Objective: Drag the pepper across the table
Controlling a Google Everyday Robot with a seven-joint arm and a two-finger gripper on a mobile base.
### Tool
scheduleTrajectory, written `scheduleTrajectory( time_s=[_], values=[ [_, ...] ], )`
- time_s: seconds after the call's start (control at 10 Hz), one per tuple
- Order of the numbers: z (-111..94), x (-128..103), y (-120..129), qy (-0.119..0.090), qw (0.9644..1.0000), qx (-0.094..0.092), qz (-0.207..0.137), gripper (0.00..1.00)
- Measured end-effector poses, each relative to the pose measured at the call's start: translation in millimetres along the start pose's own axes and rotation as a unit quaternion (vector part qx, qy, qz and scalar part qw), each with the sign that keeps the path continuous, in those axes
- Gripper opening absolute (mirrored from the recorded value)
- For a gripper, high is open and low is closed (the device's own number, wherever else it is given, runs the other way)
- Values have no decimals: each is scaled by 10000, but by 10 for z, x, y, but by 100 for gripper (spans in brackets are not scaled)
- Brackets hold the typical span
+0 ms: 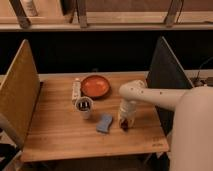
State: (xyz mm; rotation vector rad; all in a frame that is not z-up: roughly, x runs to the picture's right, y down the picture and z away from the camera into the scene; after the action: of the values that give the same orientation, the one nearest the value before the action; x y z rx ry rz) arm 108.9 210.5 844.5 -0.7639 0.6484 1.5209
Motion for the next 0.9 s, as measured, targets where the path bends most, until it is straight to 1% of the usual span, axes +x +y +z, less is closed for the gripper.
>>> scheduleTrajectory(
  time_s=[0.1, 0.2, 0.3, 0.5, 0.7, 0.9],
  values=[
    [-9, 9, 35, -8, 10000, -40, -47, 12],
    [-19, 16, 74, -28, 9999, -87, -96, 3],
    [-29, 23, 101, -37, 9998, -111, -134, 0],
    [-53, -2, 126, -59, 9998, -97, -191, 0],
    [-10, -41, 153, 1, 9997, -1, -261, 0],
    [70, -128, 263, 94, 9990, 160, -407, 0]
  ],
)
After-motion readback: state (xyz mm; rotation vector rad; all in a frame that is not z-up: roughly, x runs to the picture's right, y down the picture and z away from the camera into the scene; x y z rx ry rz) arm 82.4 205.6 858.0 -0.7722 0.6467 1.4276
